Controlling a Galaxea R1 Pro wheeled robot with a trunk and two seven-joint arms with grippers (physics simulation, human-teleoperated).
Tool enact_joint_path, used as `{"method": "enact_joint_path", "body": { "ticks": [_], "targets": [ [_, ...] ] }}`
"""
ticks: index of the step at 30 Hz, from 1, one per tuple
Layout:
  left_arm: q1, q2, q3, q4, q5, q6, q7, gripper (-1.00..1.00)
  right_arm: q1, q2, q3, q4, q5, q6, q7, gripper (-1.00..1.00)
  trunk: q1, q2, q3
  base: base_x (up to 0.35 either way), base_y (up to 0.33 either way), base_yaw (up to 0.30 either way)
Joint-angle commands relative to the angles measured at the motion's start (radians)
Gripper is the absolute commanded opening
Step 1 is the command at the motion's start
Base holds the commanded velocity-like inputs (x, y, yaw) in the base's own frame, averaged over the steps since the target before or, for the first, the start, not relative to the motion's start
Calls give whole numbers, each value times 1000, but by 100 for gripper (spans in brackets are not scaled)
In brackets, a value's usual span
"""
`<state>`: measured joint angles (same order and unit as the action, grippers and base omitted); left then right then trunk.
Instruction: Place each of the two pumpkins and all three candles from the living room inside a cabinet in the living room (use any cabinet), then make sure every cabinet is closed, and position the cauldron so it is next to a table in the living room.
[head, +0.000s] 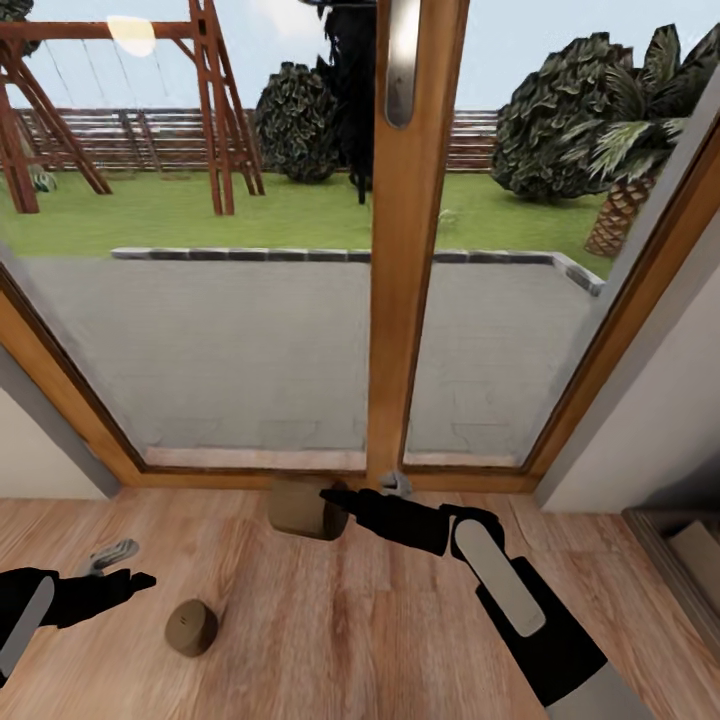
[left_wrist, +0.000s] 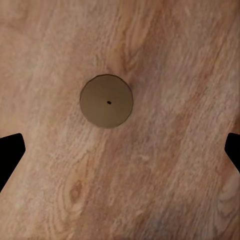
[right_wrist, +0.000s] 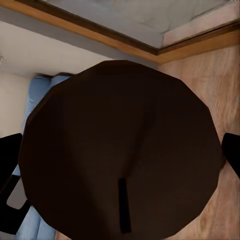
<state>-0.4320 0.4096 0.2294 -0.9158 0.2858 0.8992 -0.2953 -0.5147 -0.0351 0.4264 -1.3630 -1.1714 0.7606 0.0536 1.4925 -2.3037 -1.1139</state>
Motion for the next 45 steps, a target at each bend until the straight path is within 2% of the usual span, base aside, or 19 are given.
{"method": "enact_joint_path", "body": {
  "ticks": [1, 6, 12, 25, 34, 40, 45],
  "targets": [
    [0, 0, 0, 0, 0, 1, 0, 100, 1, 1, 1, -2, -2, -1, -1, -100, 0, 0, 0, 133, 0, 0],
    [0, 0, -1, 0, 0, 1, 0, 100, 2, 6, 19, -3, -3, -1, -1, -100, 0, 0, 0, 186, 0, 0],
    [0, -4, -1, 0, 1, -1, -1, 100, 2, 7, 23, 3, -7, -1, 1, -100, 0, 0, 0, 22, 0, 0],
    [-1, -5, 3, 0, -2, -4, 1, 100, 2, 10, 45, 4, -2, -8, 1, -100, 50, -91, -41, 1, 0, 0],
    [-1, -7, 2, 1, 0, -53, 1, 100, 2, 10, 47, 2, -2, -9, 2, -100, 84, -154, -69, 0, 0, 0],
    [-1, -8, 2, 2, -1, -55, 1, 100, 2, 11, 78, 4, 0, -14, 1, -100, 107, -196, -88, 0, 0, 0],
    [-1, -9, 1, 2, -4, -57, 1, 100, 2, 10, 91, 3, -2, -67, 2, -100, 110, -197, -107, 0, 0, 0]
  ]
}}
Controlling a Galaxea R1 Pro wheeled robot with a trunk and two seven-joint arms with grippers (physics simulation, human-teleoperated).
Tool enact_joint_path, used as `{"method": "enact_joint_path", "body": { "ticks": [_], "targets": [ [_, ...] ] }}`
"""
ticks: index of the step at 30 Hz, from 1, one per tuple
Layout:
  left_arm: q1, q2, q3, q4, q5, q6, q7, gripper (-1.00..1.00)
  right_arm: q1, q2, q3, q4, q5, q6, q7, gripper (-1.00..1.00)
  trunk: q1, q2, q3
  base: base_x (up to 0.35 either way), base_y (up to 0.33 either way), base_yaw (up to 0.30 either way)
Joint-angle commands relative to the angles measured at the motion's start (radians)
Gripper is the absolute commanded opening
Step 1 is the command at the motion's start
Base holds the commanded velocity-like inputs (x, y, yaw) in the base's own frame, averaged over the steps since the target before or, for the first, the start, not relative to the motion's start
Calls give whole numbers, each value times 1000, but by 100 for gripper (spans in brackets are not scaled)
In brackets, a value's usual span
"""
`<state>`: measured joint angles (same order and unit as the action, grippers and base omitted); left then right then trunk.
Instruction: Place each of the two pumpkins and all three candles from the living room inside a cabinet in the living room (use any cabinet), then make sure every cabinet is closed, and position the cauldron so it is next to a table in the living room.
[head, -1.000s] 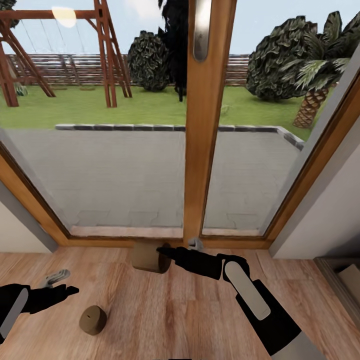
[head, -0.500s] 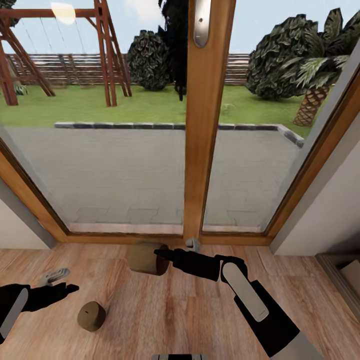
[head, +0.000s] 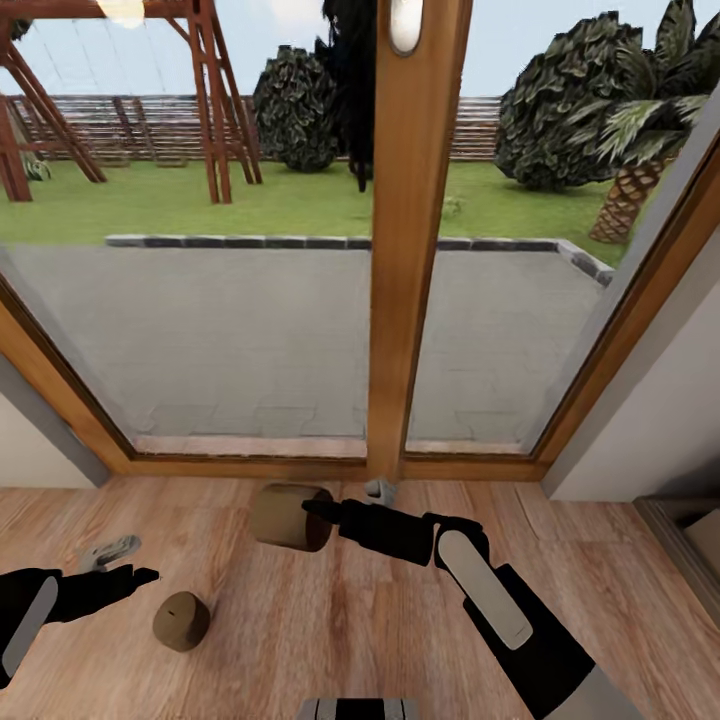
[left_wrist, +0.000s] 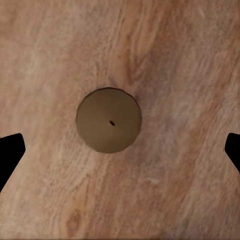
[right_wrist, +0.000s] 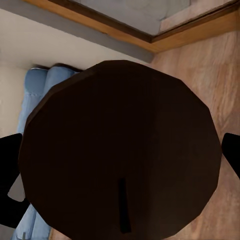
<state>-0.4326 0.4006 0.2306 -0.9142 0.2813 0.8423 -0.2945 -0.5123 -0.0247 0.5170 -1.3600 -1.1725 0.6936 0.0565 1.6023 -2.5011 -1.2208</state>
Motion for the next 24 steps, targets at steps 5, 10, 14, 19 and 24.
{"method": "enact_joint_path", "body": {
  "ticks": [5, 10, 14, 19, 24],
  "targets": [
    [0, -17, -2, 1, -4, 0, 0, 100, 0, 0, 30, -2, -1, -6, -1, -100, 2, -1, -19, 0, 0, 0],
    [0, -25, -2, 1, -5, 0, 0, 100, 0, -2, 35, -3, -1, -13, 1, -100, 4, -2, -39, 0, 0, 0],
    [0, -26, -2, 2, -5, 0, 0, 100, 0, -13, 32, -1, -1, -27, 54, -100, 6, -3, -54, 0, 0, 0],
    [0, -26, -3, 2, -5, 0, 0, 100, 0, -36, 29, 4, -1, -31, 276, -100, 8, -5, -74, 0, 0, 0],
    [0, -31, -3, 2, -6, 0, 0, 100, 0, -62, 28, 17, -1, -33, 399, -100, 11, -6, -93, 0, 0, 0]
  ]
}}
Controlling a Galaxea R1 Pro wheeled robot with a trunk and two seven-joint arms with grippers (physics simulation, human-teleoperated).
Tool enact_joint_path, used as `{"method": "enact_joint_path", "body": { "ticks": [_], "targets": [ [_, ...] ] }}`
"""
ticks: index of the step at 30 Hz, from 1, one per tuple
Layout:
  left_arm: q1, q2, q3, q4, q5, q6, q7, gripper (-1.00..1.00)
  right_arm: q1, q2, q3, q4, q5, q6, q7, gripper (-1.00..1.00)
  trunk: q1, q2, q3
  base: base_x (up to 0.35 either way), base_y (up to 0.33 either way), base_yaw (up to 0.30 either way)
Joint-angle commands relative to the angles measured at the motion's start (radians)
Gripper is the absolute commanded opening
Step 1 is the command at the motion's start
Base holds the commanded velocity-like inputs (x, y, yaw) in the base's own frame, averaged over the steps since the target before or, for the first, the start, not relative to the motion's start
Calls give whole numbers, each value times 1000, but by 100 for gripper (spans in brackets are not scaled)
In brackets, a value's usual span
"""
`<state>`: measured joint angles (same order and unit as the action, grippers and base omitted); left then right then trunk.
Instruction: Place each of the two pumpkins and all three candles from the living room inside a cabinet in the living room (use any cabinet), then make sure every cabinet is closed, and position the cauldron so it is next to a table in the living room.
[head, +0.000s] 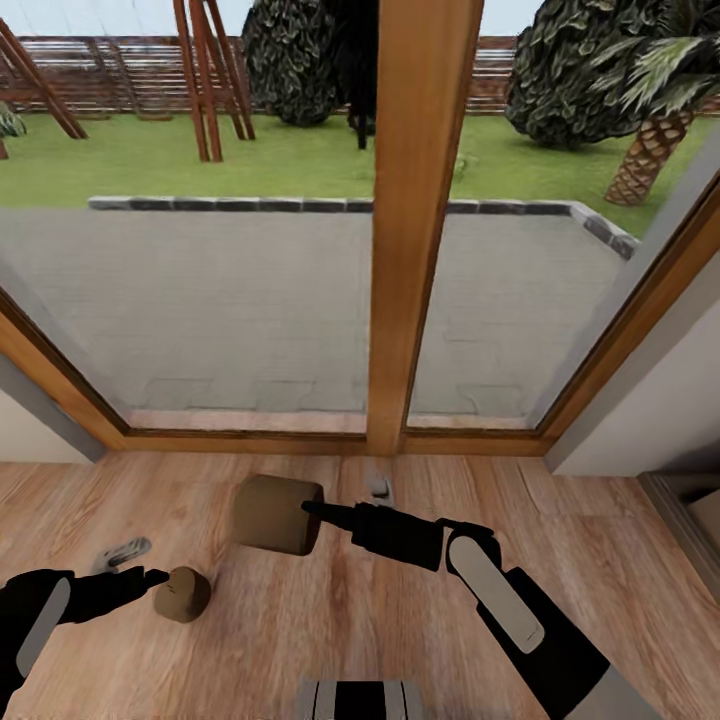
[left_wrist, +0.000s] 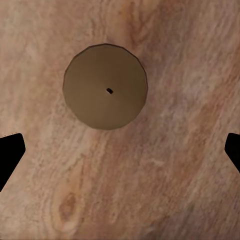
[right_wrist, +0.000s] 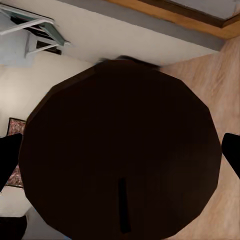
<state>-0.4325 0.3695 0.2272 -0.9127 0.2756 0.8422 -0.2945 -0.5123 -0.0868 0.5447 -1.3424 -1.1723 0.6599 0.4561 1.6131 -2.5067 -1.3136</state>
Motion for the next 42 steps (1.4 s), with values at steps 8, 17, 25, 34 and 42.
{"method": "enact_joint_path", "body": {
  "ticks": [8, 17, 25, 34, 42],
  "targets": [
    [0, -7, 0, 0, -1, 0, 0, 100, 0, 0, 0, 10, -1, -3, 16, -100, 4, -2, -31, 0, 0, 0],
    [0, -7, 0, 0, -1, 0, 0, 100, 0, 7, -1, 33, -1, -3, 14, -100, 8, -4, -66, 0, 0, 0],
    [0, -7, 0, 0, -1, 0, 0, 100, 0, 9, -2, 39, 0, -3, 12, -100, 11, -6, -93, 0, 0, 0],
    [0, -7, 1, 0, 0, 0, 0, 100, 0, 12, -2, 40, 0, -3, 11, -100, 11, -6, -93, 0, 0, 0],
    [0, -7, 0, 0, -1, 0, 1, 100, 0, 13, -2, 40, 0, -5, 10, -100, 11, -6, -93, 209, 0, 0]
  ]
}}
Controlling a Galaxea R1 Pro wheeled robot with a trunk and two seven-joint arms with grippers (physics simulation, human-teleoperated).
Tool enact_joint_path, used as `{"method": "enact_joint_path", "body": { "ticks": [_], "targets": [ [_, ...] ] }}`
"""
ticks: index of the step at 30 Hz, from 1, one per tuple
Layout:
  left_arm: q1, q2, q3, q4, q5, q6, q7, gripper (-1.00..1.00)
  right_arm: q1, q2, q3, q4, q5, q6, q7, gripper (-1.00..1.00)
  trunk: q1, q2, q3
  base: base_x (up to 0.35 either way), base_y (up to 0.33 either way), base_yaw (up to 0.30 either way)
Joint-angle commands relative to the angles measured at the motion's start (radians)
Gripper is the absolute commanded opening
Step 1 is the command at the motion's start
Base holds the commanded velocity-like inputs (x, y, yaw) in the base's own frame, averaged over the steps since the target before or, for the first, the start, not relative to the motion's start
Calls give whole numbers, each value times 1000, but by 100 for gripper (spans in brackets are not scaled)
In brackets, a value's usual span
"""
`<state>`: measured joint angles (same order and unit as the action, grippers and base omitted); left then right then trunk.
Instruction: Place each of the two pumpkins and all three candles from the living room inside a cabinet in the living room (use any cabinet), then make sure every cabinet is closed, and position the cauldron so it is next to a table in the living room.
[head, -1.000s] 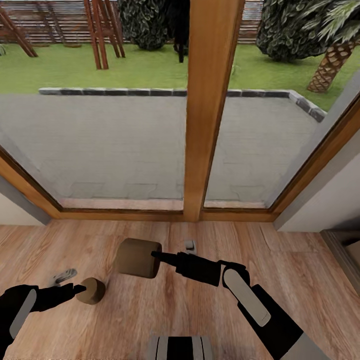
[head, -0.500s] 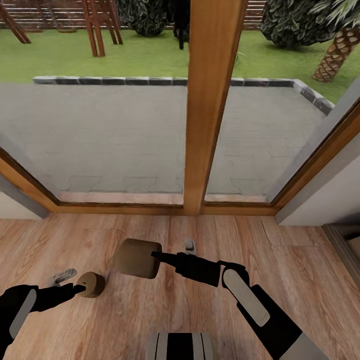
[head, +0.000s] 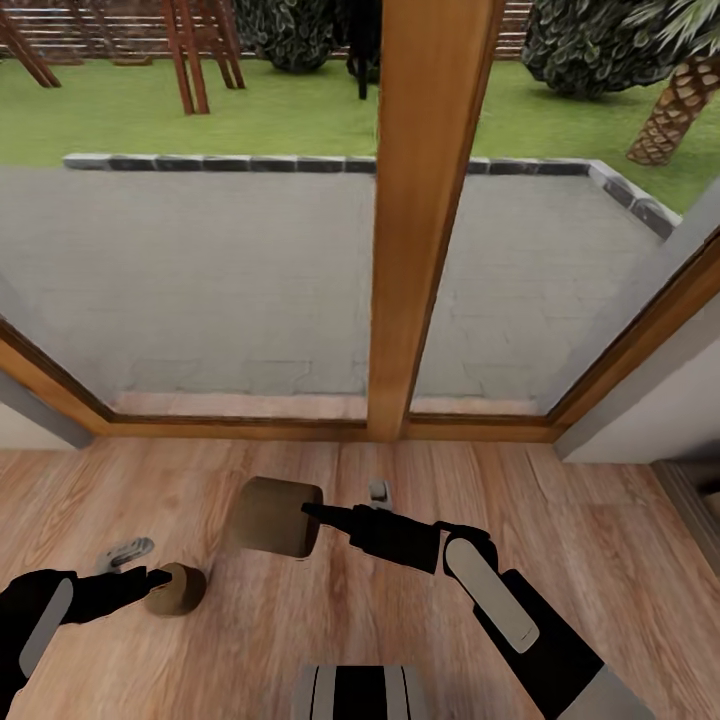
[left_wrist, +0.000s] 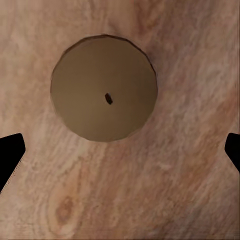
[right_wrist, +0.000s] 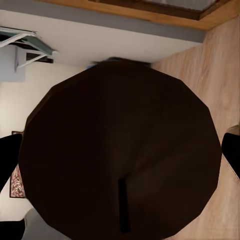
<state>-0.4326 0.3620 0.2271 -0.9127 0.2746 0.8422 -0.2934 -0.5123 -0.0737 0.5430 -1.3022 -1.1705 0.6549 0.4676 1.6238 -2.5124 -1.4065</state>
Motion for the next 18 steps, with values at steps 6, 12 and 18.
{"method": "enact_joint_path", "body": {
  "ticks": [6, 12, 18],
  "targets": [
    [0, 0, 0, 0, 0, 0, -1, 100, 0, 0, 0, 8, -1, 0, -1, -100, 0, 0, 0, 193, 0, 0],
    [0, 1, 2, 0, 1, 0, -1, 100, 0, 0, 1, 26, -1, 0, -1, -100, 0, 0, 0, 92, 49, 0],
    [0, 1, 3, 0, 1, 0, -1, 100, 0, 0, 2, 29, -1, 0, -1, -100, 0, 0, 0, 168, 201, 0]
  ]
}}
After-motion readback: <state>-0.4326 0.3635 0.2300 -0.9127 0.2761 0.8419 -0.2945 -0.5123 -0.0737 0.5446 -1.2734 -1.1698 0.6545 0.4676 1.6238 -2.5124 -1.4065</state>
